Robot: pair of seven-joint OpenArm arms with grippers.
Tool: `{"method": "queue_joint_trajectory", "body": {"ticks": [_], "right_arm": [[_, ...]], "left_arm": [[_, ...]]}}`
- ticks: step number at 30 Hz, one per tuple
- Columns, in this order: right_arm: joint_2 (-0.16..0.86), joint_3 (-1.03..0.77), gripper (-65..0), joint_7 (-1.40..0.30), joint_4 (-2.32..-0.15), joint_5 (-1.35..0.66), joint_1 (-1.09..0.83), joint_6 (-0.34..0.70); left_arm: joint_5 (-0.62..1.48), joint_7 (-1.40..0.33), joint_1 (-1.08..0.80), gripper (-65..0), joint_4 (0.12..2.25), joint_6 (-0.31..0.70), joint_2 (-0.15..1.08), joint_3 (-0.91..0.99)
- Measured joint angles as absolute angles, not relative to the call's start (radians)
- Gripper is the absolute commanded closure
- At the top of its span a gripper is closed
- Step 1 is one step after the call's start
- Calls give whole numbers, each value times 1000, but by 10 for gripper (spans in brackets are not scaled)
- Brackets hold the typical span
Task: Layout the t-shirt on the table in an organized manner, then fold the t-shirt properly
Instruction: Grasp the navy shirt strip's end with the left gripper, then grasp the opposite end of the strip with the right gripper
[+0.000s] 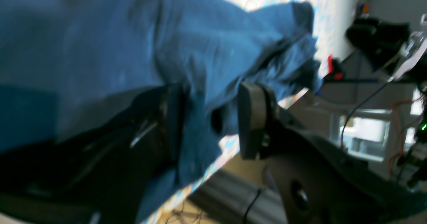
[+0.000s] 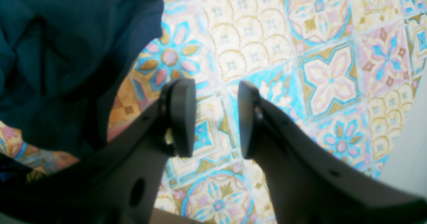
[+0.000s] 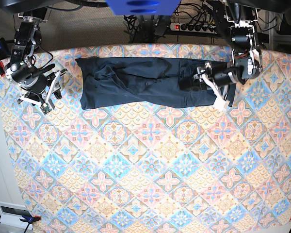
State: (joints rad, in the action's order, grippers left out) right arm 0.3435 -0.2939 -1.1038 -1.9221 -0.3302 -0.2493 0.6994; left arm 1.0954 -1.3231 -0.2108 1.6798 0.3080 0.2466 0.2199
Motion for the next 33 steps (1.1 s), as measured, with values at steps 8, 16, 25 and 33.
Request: {"method": "queue_joint_trajectory", "body": {"ticks": [8,16,25,33], "right_arm": [[344,-297,-206,-1103,-1922,-332,-250,699],[343,-293,-208,-1120,-1922,-340,-257,699],[344,-293,-210,-1199,-1917,-543,-249,699],[341,-242,-211,-1257,-1781,-691,-194,698]], "left_arm": [[1114,-1295,-179,-244,1686,303,241,373],[1137,-1282,-230,-244,1723,305,344,467],[869,-1289,-199,-244,1721,308,226,421],[838,-1290,-199,-244,1720,308,221,422]]}}
